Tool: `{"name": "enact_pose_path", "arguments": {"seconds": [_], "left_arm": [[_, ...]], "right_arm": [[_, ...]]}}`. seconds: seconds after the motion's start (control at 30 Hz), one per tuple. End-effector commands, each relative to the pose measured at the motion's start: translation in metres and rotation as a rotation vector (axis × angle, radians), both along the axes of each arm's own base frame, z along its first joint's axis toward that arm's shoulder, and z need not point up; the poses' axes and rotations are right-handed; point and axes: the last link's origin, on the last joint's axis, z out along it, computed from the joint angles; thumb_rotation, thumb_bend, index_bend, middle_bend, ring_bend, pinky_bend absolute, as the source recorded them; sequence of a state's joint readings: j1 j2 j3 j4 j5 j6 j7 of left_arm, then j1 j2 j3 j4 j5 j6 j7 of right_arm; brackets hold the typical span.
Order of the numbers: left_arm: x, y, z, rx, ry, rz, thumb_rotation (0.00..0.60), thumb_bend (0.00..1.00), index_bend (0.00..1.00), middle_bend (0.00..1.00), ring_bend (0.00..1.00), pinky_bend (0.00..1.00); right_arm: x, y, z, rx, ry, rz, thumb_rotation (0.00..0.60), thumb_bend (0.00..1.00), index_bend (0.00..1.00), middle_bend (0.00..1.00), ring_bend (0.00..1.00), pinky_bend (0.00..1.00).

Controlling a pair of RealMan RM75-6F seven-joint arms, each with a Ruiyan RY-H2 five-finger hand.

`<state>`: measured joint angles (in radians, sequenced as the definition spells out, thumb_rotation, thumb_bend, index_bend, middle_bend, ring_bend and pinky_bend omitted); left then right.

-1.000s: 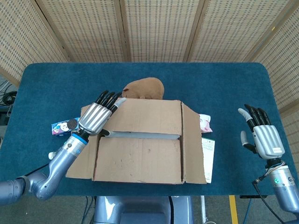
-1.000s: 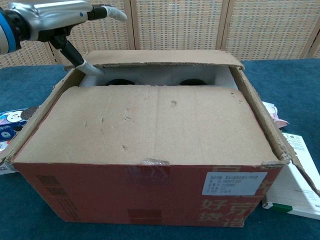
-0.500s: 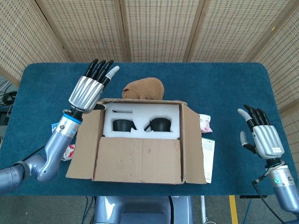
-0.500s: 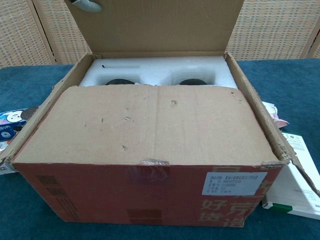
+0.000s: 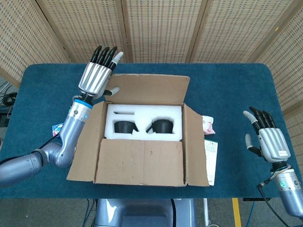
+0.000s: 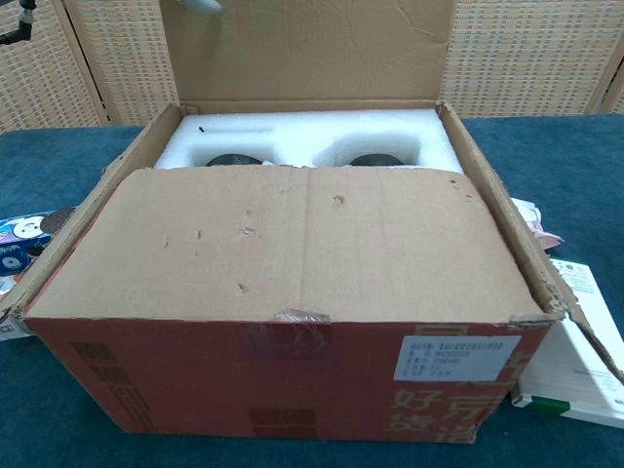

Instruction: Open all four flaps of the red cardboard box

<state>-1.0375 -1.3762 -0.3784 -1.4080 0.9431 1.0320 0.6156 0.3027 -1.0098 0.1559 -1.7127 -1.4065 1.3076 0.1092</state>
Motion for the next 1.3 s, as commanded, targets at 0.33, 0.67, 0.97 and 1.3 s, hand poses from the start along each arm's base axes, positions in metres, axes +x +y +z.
{"name": "enact_pose_path", "arguments": {"seconds": [0.33, 0.67, 0.97, 1.3], "left_arm": [[0.000, 0.010, 0.000, 0.001, 0.001, 0.059, 0.455, 0.21, 0.00, 0.00, 0.00, 0.00], [-0.010, -0.022, 0.013, -0.210, -0.072, 0.100, 0.422, 0.35, 0.05, 0.00, 0.00, 0.00], [-0.020, -0.059, 0.019, -0.394, -0.157, 0.108, 0.173, 0.68, 0.23, 0.01, 0.00, 0.00], [-0.040, -0.094, 0.015, -0.513, -0.147, 0.124, 0.135, 0.82, 0.34, 0.04, 0.00, 0.00]], "right_arm": [[-0.001, 0.000, 0.001, 0.002, -0.003, -0.004, 0.600, 0.64, 0.09, 0.03, 0.00, 0.00], [-0.001, 0.002, -0.001, 0.009, -0.004, -0.006, 0.600, 0.64, 0.09, 0.03, 0.00, 0.00], [-0.001, 0.004, 0.000, 0.011, -0.007, -0.009, 0.600, 0.64, 0.09, 0.03, 0.00, 0.00], [-0.001, 0.005, 0.000, 0.014, -0.006, -0.009, 0.600, 0.65, 0.09, 0.03, 0.00, 0.00]]}}
